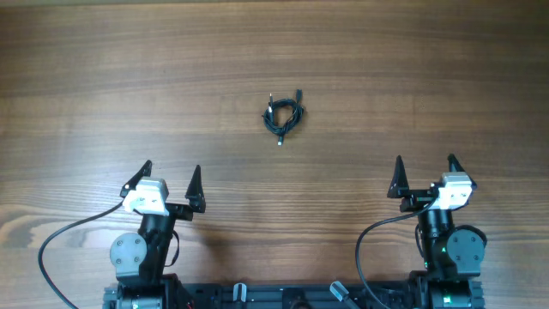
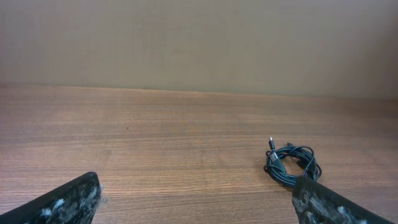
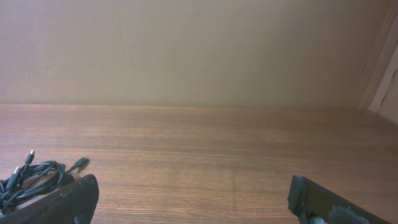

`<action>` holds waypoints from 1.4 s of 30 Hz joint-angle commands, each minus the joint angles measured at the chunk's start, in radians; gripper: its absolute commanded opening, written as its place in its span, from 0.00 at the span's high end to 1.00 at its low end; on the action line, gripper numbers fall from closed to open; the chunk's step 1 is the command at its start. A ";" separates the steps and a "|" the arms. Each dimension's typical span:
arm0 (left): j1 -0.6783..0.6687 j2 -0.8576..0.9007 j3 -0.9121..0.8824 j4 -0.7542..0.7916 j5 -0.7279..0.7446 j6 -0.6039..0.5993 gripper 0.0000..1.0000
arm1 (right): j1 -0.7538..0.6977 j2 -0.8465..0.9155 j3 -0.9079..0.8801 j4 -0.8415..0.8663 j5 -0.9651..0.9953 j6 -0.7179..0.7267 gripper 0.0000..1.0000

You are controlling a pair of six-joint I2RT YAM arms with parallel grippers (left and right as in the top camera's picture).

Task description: Untangle cables

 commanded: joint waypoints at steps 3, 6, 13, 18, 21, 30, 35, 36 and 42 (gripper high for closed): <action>0.006 -0.002 -0.009 0.003 0.015 0.015 0.00 | 0.004 -0.009 -0.002 0.002 0.018 0.014 0.00; 0.006 -0.003 -0.009 0.003 0.015 0.015 0.00 | 0.004 -0.009 -0.002 0.002 0.018 0.014 0.00; 0.007 -0.002 -0.009 0.009 -0.023 0.016 0.00 | 0.004 -0.009 -0.002 0.002 0.018 0.014 0.00; 0.006 -0.002 -0.009 0.080 0.109 0.011 0.00 | 0.004 -0.009 -0.002 0.002 0.018 0.014 0.00; 0.006 -0.001 -0.009 0.077 0.125 -0.118 0.00 | 0.004 -0.009 -0.002 0.002 0.018 0.014 0.00; 0.006 0.139 0.161 0.016 0.231 -0.259 0.00 | 0.004 -0.008 -0.002 0.002 0.018 0.014 0.00; 0.006 0.401 0.326 0.018 0.320 -0.428 0.00 | 0.004 -0.008 -0.002 0.002 0.018 0.014 0.00; 0.006 0.472 0.365 0.017 0.338 -0.464 0.00 | 0.004 -0.008 -0.002 0.002 0.018 0.014 0.01; -0.065 0.752 0.565 0.017 0.409 -0.467 0.00 | 0.004 -0.007 -0.002 0.002 0.018 0.014 0.00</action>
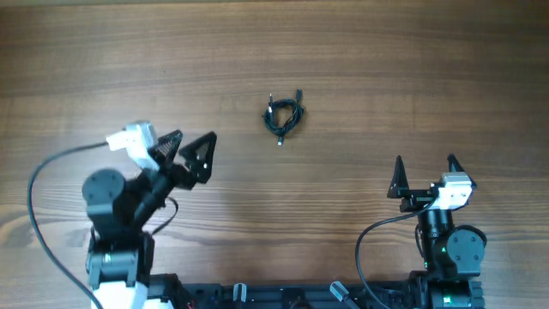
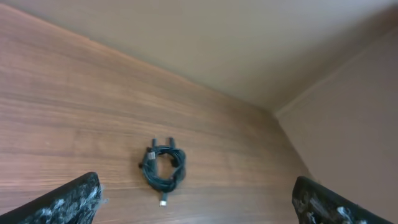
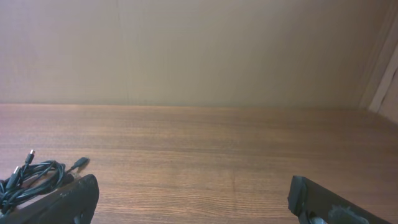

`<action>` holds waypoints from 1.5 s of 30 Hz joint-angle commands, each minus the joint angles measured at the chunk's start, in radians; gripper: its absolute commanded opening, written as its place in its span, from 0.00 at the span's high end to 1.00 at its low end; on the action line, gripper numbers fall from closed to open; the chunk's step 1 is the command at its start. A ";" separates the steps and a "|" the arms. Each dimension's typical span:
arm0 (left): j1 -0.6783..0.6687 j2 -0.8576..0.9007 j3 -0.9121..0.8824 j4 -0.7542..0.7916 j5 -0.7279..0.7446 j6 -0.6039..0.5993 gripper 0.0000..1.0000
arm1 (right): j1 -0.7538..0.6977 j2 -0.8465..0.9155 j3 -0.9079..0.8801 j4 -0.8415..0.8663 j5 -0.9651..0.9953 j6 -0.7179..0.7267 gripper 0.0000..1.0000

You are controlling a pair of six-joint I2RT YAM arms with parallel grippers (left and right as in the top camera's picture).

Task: Untangle cables
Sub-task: 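Reach the left gripper forward down onto the black cable bundle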

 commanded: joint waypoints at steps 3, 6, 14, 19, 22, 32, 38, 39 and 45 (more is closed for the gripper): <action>-0.179 0.213 0.174 0.005 -0.050 -0.012 0.00 | 0.004 -0.005 -0.001 0.002 0.018 0.014 0.00; -0.303 0.342 0.276 -0.021 -0.157 0.083 0.00 | 0.004 -0.005 -0.001 0.003 0.018 0.014 0.00; -0.443 0.653 0.597 -0.305 -0.286 0.221 0.00 | 0.004 -0.005 -0.001 0.002 0.018 0.014 0.00; -0.442 0.687 0.597 -0.301 -0.285 0.220 0.00 | 0.004 -0.005 -0.001 0.002 0.018 0.014 0.00; -0.453 0.752 0.597 -0.302 -0.293 0.127 0.03 | 0.004 -0.005 -0.001 0.002 0.018 0.014 0.00; -0.557 1.107 0.597 -0.190 -0.663 -0.232 0.27 | 0.004 -0.005 -0.001 0.002 0.018 0.014 0.00; -0.558 1.238 0.597 -0.094 -0.663 -0.365 0.48 | 0.004 -0.005 -0.001 0.002 0.018 0.014 0.00; -0.562 1.238 0.597 -0.094 -0.659 -0.367 0.49 | 0.004 -0.005 -0.001 0.002 0.018 0.014 0.00; -0.612 1.260 0.597 -0.038 -0.660 -0.376 0.59 | 0.004 -0.005 -0.001 0.002 0.018 0.014 0.00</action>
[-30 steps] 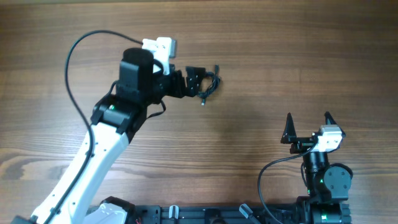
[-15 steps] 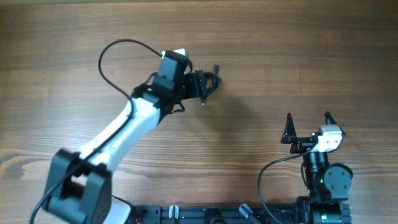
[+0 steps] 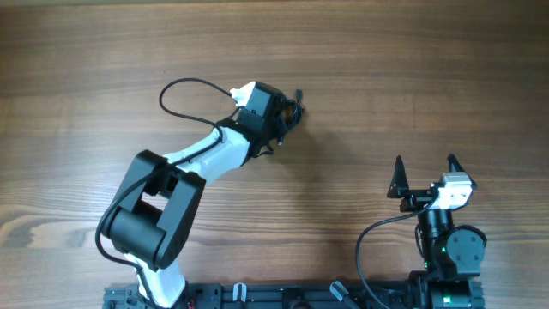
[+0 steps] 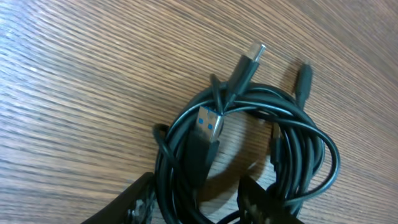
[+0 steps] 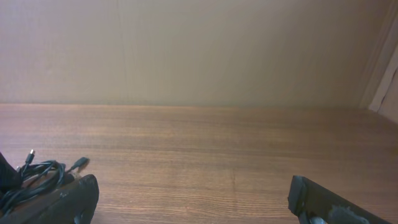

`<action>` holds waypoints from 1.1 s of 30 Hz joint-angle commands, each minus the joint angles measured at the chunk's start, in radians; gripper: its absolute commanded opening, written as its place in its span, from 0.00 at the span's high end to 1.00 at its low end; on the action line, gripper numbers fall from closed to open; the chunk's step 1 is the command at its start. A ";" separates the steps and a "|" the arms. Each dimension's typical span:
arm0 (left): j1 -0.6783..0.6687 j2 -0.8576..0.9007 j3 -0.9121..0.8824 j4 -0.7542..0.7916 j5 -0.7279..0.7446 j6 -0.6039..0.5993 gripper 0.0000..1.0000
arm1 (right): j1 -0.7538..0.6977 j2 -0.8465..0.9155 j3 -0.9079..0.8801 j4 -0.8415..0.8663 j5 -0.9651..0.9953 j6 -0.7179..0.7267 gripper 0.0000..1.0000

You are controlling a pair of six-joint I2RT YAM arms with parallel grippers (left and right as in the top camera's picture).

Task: Untangle cables
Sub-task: 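Reach the left gripper forward down onto the black cable bundle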

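A small coil of black cables [image 4: 292, 143] lies on the wooden table [image 3: 412, 77], left of its middle and towards the back. One plug with a blue insert [image 4: 208, 123] and thinner plugs stick out of it. My left gripper [image 4: 196, 200] is down over the coil's near side, open, with several strands between its fingers [image 4: 134, 204]. From overhead the gripper [image 3: 273, 120] hides most of the coil [image 3: 293, 110]. My right gripper [image 3: 425, 176] stands open at the front right, far from the coil [image 5: 34, 174].
The left arm's own grey cable [image 3: 184, 86] loops over the table behind the arm. The arms' bases stand along the front edge [image 3: 283, 296]. A beige wall [image 5: 199, 50] rises beyond the table's far edge.
My left arm has reached from the left front of the table to the coil. Its fingers have narrowed and now straddle the coil's strands. The right arm has not moved.
Both grippers first stood open at the front edge, the coil untouched near the middle back. Then my left arm was raised and turned towards the coil. Now its gripper is down on the coil, which lies in the same place.
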 commanded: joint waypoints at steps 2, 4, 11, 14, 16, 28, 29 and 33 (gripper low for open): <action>-0.033 0.029 0.012 0.042 -0.016 -0.043 0.59 | 0.004 -0.006 -0.001 0.003 0.018 0.014 0.00; -0.032 0.029 0.012 0.043 -0.018 -0.051 0.59 | 0.004 -0.006 -0.001 0.003 0.018 0.014 0.00; -0.032 0.030 0.012 0.043 -0.022 -0.051 0.96 | 0.004 -0.006 -0.001 0.003 0.018 0.014 0.00; -0.029 0.030 0.012 0.042 -0.022 -0.051 0.96 | 0.004 -0.006 -0.001 0.003 0.018 0.014 0.00; -0.029 0.016 0.013 0.035 -0.034 -0.051 0.96 | 0.004 -0.006 -0.001 0.003 0.018 0.014 0.00; -0.031 -0.238 0.012 -0.373 -0.268 -0.245 0.29 | 0.004 -0.006 -0.001 0.003 0.018 0.014 0.00; -0.031 -0.226 0.012 -0.373 -0.269 -0.236 0.28 | 0.004 -0.006 -0.001 0.003 0.018 0.014 0.00; -0.031 -0.168 0.012 -0.374 -0.264 -0.230 0.41 | 0.004 -0.006 -0.001 0.003 0.018 0.014 0.00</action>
